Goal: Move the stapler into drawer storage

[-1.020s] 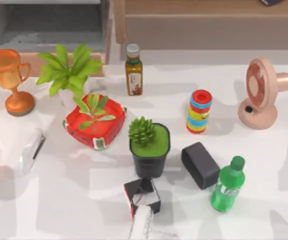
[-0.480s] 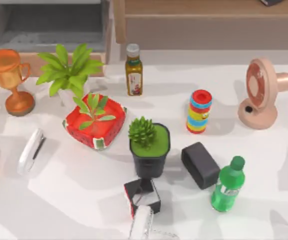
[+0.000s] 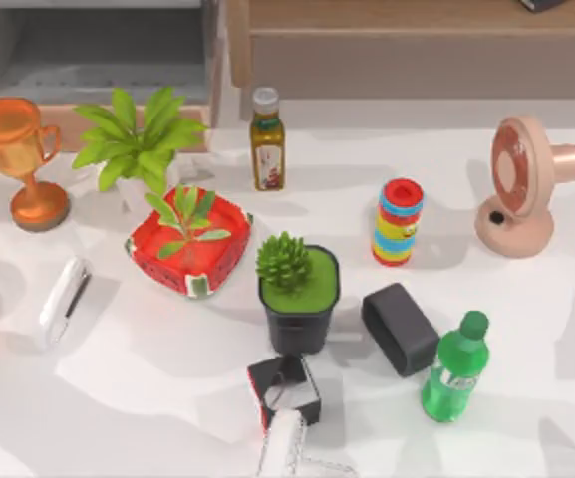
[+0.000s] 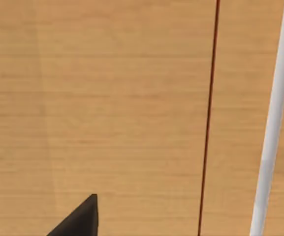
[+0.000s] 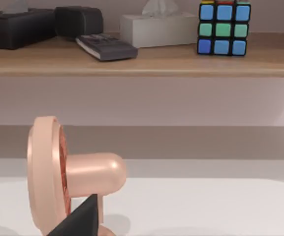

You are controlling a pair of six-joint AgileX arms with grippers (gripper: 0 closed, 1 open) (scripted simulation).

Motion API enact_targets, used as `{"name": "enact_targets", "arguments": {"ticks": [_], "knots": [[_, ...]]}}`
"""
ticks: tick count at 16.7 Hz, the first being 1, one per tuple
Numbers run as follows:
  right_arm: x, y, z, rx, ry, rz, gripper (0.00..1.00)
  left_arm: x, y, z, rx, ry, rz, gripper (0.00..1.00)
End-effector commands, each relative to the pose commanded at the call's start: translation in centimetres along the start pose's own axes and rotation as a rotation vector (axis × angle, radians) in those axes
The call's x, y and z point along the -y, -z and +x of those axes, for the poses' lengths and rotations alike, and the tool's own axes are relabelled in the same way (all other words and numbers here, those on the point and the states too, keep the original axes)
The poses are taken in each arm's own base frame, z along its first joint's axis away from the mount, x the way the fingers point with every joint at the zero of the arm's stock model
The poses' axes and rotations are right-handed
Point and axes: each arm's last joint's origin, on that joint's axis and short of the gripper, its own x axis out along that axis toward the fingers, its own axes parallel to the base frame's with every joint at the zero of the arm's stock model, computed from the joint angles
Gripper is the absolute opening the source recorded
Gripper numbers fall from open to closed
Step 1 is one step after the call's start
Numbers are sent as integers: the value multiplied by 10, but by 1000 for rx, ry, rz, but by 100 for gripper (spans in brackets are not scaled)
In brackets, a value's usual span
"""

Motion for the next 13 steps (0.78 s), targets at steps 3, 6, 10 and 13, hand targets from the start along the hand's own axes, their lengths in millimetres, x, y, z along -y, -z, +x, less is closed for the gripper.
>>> {"name": "enact_targets", "arguments": {"ticks": [3,6,10,13], "knots": [[0,0,0,0,0,0,100,0,-2,3,1,1,-1,100],[0,0,0,0,0,0,100,0,0,16,0,0,0,100],[0,0,0,0,0,0,100,0,0,25,0,0,0,100],[0,0,0,0,0,0,100,0,0,25,0,0,0,92]]}}
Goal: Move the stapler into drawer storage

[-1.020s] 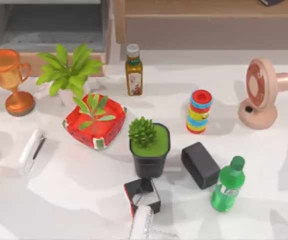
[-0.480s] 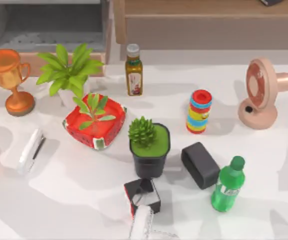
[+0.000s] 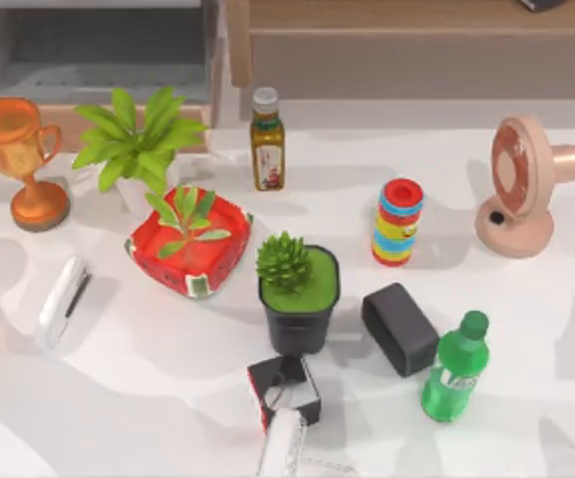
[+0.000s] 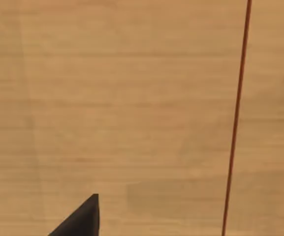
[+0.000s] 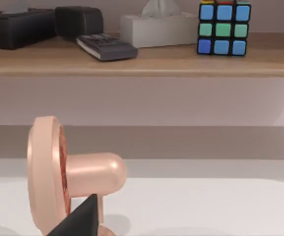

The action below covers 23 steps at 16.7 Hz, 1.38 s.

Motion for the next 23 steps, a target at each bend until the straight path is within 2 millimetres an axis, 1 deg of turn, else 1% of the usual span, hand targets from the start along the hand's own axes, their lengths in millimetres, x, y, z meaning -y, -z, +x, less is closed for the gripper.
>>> {"name": "enact_targets", "arguments": {"ticks": [12,13,20,21,23], "knots": [[0,0,0,0,0,0,100,0,0,0,0,0,0,2],[0,0,0,0,0,0,100,0,0,0,0,0,0,0],[0,0,0,0,0,0,100,0,0,0,0,0,0,0],[0,0,0,0,0,0,100,5,1,-1,-3,17,-13,0],[0,0,0,0,0,0,100,4,2,-5,-3,14,-12,0]]}}
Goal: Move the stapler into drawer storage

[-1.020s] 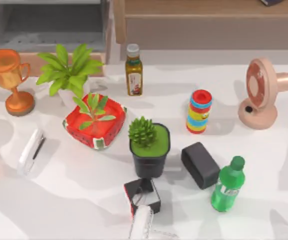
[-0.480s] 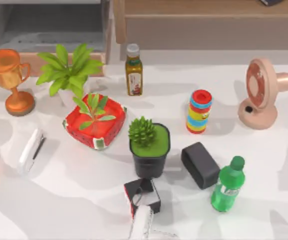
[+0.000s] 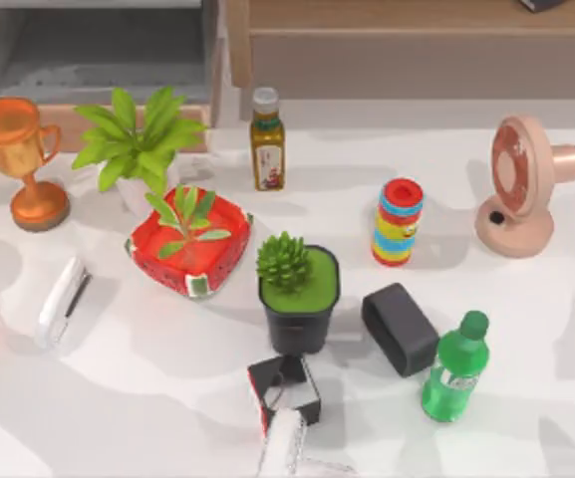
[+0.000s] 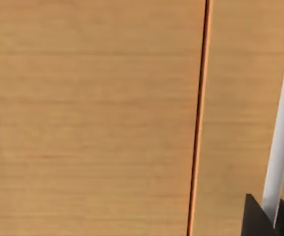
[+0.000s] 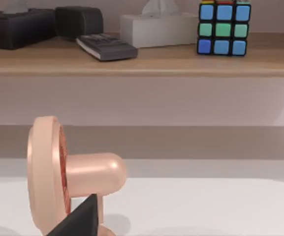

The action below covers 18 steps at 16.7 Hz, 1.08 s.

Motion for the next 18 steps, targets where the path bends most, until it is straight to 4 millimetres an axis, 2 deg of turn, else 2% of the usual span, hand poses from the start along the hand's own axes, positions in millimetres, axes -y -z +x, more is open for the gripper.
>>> {"name": "enact_targets", "arguments": {"ticks": [7,14,18], "knots": [[0,0,0,0,0,0,100,3,-1,-56,0,8,-4,0],[0,0,0,0,0,0,100,3,0,-63,0,5,-2,0],[0,0,0,0,0,0,100,7,-1,-100,0,18,-10,0]]}}
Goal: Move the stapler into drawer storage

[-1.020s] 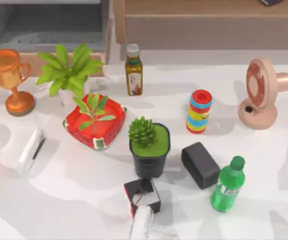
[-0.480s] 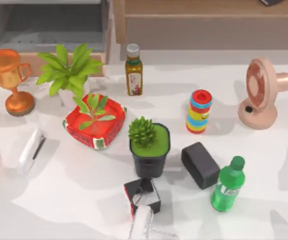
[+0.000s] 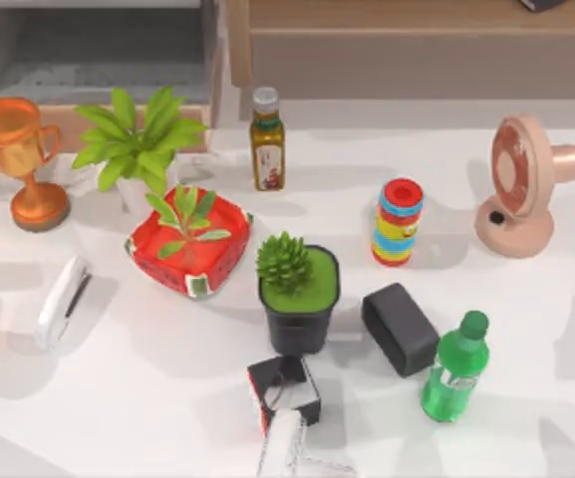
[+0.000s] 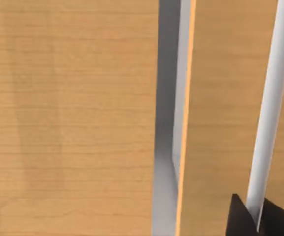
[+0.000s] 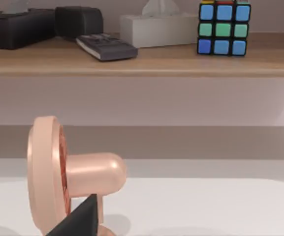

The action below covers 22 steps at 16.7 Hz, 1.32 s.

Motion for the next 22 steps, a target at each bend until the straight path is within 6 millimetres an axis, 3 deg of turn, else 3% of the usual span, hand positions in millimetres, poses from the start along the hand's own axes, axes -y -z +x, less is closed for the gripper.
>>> {"name": "enact_targets", "arguments": {"ticks": [3,9,15,20,22], "knots": [[0,0,0,0,0,0,100,-1,0,-20,0,-8,5,0],[0,0,0,0,0,0,100,-1,1,-25,1,-9,8,0],[0,0,0,0,0,0,100,2,0,-78,1,-4,4,0],[0,0,0,0,0,0,100,1,0,-83,1,-7,6,0],[0,0,0,0,0,0,100,1,0,-83,1,-7,6,15]]}}
